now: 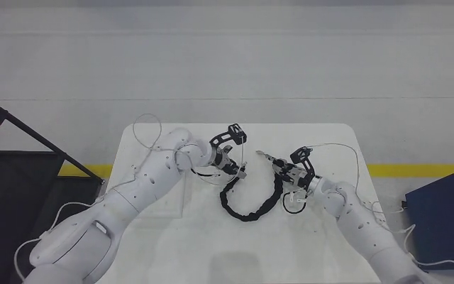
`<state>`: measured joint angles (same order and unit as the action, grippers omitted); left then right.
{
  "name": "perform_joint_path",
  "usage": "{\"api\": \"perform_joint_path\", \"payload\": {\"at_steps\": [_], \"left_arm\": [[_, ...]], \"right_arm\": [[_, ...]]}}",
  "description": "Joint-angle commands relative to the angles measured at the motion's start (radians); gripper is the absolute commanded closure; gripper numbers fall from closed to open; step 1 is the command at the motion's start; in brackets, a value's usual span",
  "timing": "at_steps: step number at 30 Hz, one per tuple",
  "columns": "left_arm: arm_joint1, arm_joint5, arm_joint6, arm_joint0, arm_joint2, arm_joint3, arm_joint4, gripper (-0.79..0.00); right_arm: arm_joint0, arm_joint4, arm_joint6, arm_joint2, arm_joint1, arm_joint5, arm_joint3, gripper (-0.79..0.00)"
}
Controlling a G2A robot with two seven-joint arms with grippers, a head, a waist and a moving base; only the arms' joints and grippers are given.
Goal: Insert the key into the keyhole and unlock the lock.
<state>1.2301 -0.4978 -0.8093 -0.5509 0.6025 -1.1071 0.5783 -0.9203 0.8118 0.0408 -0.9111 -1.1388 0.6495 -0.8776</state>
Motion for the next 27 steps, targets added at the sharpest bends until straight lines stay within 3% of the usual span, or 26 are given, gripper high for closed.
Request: {"api": "perform_joint_path", "payload": {"at_steps": [1, 5, 6, 7, 12, 17, 22, 27], "left_arm": [[-0.029, -0.031, 0.034, -0.038, 0.076, -0.056, -0.053, -0.785], [-0.099, -0.096, 0.09, -0.161, 0.252, -0.191, -0.088, -0.785], [-0.117, -0.112, 0.099, -0.204, 0.3, -0.229, -0.096, -0.785], [-0.134, -0.119, 0.112, -0.25, 0.352, -0.264, -0.114, -0.785], [-0.199, -0.158, 0.148, -0.478, 0.588, -0.447, -0.21, -0.785], [-0.234, -0.209, 0.196, -0.665, 0.774, -0.577, -0.331, -0.785], [-0.253, -0.216, 0.214, -0.787, 0.897, -0.66, -0.333, -0.785], [-0.258, -0.22, 0.269, -0.872, 0.964, -0.712, -0.328, -0.785]], "right_arm": [[0.002, 0.005, 0.033, 0.0, -0.001, -0.025, 0.0, 0.0], [0.005, 0.027, 0.062, -0.005, 0.0, -0.039, -0.012, 0.0], [0.001, 0.031, 0.066, -0.006, 0.0, -0.04, -0.017, -0.215], [0.0, 0.04, 0.078, -0.008, 0.001, -0.049, -0.02, -0.785], [-0.024, 0.067, 0.103, -0.025, 0.009, -0.078, -0.06, -0.785], [-0.08, 0.133, 0.082, -0.077, 0.033, -0.111, -0.166, -0.785], [-0.187, 0.242, 0.119, -0.175, 0.075, -0.163, -0.378, -0.785], [-0.331, 0.376, 0.225, -0.285, 0.114, -0.25, -0.689, -0.785]]}}
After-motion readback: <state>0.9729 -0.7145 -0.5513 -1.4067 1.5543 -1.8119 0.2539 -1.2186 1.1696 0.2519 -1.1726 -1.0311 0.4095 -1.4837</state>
